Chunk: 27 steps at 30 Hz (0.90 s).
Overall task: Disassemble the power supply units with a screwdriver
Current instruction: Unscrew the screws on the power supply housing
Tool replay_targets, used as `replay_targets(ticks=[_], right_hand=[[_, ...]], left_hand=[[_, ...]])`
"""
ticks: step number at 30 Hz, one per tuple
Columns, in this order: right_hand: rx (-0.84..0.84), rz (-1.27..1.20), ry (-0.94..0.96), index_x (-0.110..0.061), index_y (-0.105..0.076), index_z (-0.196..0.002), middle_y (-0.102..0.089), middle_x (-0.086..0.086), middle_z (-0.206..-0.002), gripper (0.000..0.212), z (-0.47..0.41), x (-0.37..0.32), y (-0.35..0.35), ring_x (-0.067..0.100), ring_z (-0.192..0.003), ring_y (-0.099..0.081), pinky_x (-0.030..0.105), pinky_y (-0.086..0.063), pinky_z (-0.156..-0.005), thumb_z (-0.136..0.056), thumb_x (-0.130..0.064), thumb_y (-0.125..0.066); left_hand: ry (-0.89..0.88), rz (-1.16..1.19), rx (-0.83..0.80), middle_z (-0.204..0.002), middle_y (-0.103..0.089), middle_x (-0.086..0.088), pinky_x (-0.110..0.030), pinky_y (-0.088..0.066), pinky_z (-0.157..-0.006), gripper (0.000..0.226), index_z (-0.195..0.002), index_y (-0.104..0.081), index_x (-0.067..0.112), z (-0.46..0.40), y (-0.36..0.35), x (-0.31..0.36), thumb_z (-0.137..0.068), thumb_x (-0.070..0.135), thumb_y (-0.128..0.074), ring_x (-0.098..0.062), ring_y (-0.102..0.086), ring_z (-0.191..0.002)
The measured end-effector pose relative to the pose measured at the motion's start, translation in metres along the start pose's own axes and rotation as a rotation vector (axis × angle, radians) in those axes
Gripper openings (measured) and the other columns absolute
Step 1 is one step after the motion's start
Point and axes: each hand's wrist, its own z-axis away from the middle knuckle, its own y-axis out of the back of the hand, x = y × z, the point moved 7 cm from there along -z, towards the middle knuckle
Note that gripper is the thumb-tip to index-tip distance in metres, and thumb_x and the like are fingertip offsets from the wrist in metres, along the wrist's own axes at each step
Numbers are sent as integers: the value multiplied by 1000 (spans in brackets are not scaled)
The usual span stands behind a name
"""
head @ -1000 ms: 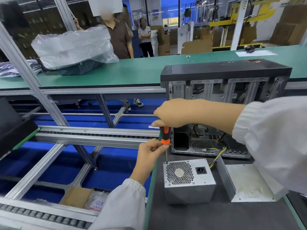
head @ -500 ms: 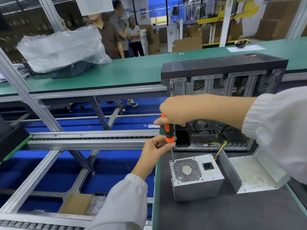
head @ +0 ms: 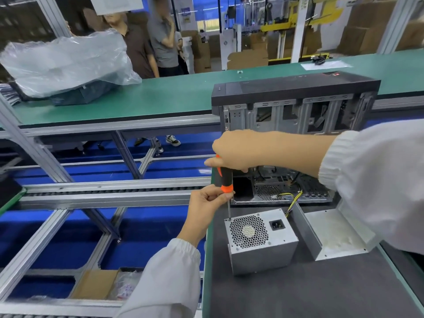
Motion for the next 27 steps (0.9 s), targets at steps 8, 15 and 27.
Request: replay_targets(ticks=[8,15,27], right_hand=[[-274,-184,366,-27,-54,-112,-48,-11,-92,23,5,-12,6,16,-79,-64,34,-51,-74,-92,-16,-60],[-175,-79,7,-8,-45,-69,-55,1,-35,56,-3,2,-10,23,-55,-66,30,-54,-63,-96,-56,-38],[-321,103,171,-13,-59,-116,-62,4,-100,29,5,-2,0,21,-90,-59,30,-52,-72,-91,-29,-62]], left_hand=[[55,7,60,-49,-52,12,-13,-46,-61,14,-69,-69,12,2,3,-3,-75,4,-79,1,-44,-49],[48,-18,38,-53,-45,5,-15,-45,-61,23,-65,-60,7,2,-10,3,-75,7,-81,-5,-38,-53],[-16,-143,-108,-84,-59,-25,-19,-45,-74,13,-99,-74,5,4,-17,9,-90,8,-67,-11,-55,-77]])
